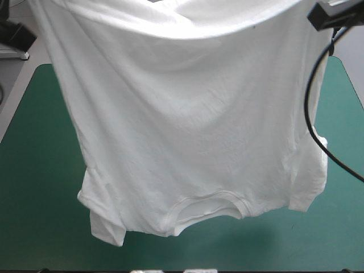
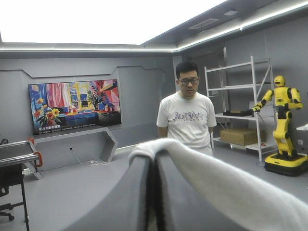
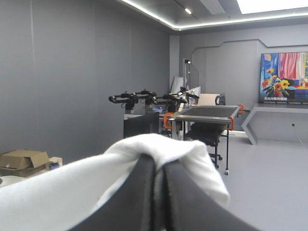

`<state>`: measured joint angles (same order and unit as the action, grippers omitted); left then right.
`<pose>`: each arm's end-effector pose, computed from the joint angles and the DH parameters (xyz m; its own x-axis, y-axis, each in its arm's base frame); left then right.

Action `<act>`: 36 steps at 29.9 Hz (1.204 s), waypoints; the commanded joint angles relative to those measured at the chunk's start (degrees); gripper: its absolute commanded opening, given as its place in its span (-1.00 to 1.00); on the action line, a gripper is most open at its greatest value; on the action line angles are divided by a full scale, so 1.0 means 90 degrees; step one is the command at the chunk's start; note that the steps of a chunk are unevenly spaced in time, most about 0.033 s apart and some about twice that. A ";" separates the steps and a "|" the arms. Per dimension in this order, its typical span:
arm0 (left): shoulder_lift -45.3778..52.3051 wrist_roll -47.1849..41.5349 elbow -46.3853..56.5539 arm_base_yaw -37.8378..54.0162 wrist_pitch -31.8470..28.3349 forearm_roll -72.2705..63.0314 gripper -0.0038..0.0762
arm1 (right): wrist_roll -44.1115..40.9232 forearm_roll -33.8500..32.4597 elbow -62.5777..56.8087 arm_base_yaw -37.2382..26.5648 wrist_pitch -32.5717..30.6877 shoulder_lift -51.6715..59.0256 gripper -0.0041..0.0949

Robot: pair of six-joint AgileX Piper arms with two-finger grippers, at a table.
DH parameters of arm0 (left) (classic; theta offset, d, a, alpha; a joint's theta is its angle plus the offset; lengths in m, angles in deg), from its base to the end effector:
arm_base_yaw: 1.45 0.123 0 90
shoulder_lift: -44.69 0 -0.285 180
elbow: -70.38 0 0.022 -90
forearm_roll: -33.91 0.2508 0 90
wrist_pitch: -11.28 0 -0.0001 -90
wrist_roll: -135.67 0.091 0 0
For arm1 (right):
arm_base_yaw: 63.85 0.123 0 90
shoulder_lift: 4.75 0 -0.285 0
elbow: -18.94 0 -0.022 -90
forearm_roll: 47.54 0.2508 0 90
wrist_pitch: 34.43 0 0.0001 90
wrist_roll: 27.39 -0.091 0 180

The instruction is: Fold the cloth

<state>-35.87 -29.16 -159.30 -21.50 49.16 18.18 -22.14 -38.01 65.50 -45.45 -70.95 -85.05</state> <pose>0.1321 -0.0644 0.6646 0.3782 -0.0897 -0.9214 0.4658 0.8785 0.1056 0.1471 0.0584 0.6558 0.3090 0.1473 -0.9396 -0.4154 0.9096 0.0060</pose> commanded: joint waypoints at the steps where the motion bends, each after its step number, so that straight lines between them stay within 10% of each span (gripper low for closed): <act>1: -0.0511 -0.0072 -0.0105 -0.0045 -0.1415 -0.0049 -0.93 | -0.0146 -0.0257 0.0140 -0.0006 0.0905 -0.0408 -0.95; 8: -0.1762 -0.0117 -0.0226 0.0028 -0.3298 -0.0095 -0.93 | -0.0278 0.0056 0.1366 -0.0810 0.1035 -0.1876 -0.95; 17: -0.3965 0.0006 -0.3219 0.1304 -0.3137 -0.2111 -0.93 | 0.0320 0.1522 0.4021 -0.1813 0.1131 -0.4210 -0.95; 27: -0.5219 0.0006 -0.4289 0.1599 -0.0736 -0.2227 -0.93 | 0.0468 0.1241 0.4262 -0.2019 -0.0445 -0.5122 -0.95; 36: -0.5275 -0.0828 -0.4249 0.1669 0.3692 -0.0458 -0.93 | 0.0640 0.1285 0.3587 -0.2007 -0.2342 -0.5194 -0.95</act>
<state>-86.88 -34.00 -196.45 -6.73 73.67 10.18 -17.06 -27.11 98.41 -63.06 -89.69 -135.33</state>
